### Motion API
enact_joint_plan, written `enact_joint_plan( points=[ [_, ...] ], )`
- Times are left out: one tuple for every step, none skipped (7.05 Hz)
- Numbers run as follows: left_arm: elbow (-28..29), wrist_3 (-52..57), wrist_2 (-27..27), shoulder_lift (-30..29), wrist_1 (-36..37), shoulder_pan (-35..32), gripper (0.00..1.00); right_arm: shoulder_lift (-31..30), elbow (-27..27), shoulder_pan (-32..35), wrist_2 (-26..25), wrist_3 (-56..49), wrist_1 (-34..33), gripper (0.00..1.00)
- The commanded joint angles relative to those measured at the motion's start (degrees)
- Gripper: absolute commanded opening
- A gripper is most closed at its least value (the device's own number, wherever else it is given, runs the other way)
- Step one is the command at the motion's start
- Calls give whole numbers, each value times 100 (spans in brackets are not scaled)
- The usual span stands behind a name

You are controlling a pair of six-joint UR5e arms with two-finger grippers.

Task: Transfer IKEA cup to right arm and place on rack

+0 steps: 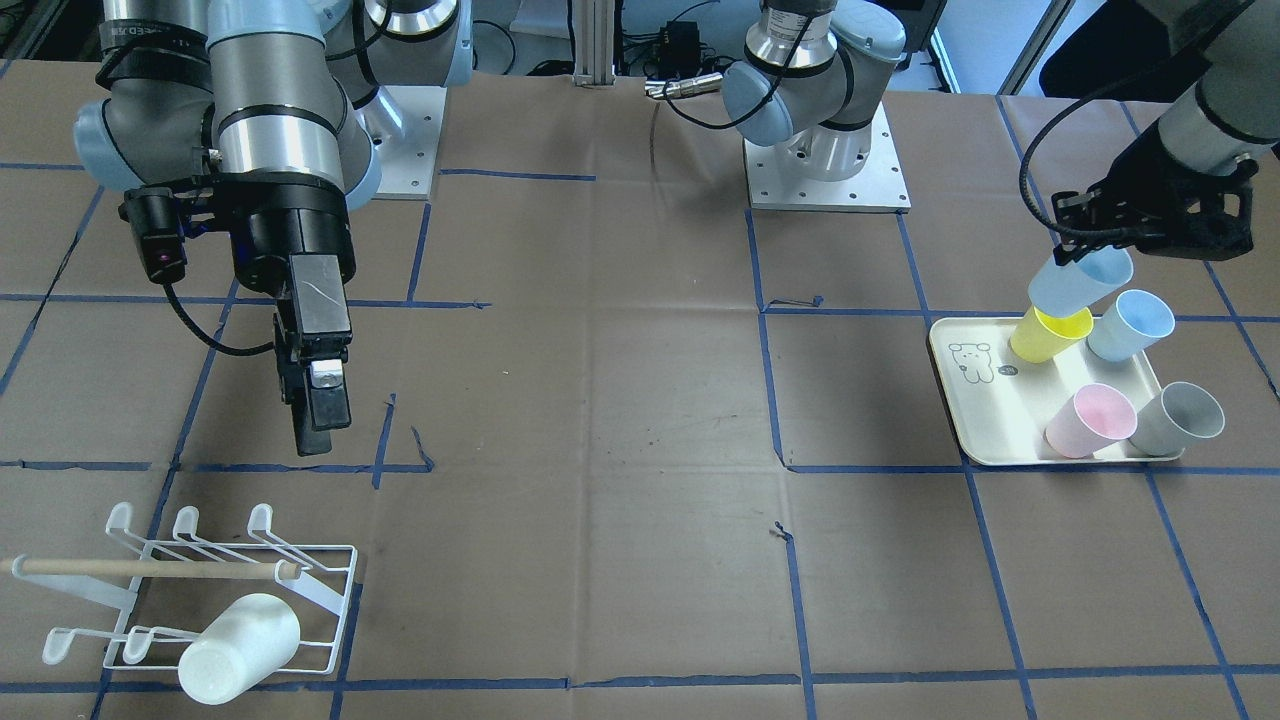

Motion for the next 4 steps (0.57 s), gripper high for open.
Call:
enact_joint_plan(
  points=[
    [605, 75, -377, -227, -338, -14, 0, -17, 191, 161, -3, 1035, -4, 100],
    [615, 110, -1024, -263, -242, -23, 0, -35, 323, 283, -3, 1222, -30, 100],
    [615, 137, -1570, -333, 98, -93, 0, -53, 402, 354, -20, 1276, -204, 100],
    [615, 311, -2080, -429, 632, -276, 0, -175, 534, 398, -38, 1355, -267, 100]
  ],
)
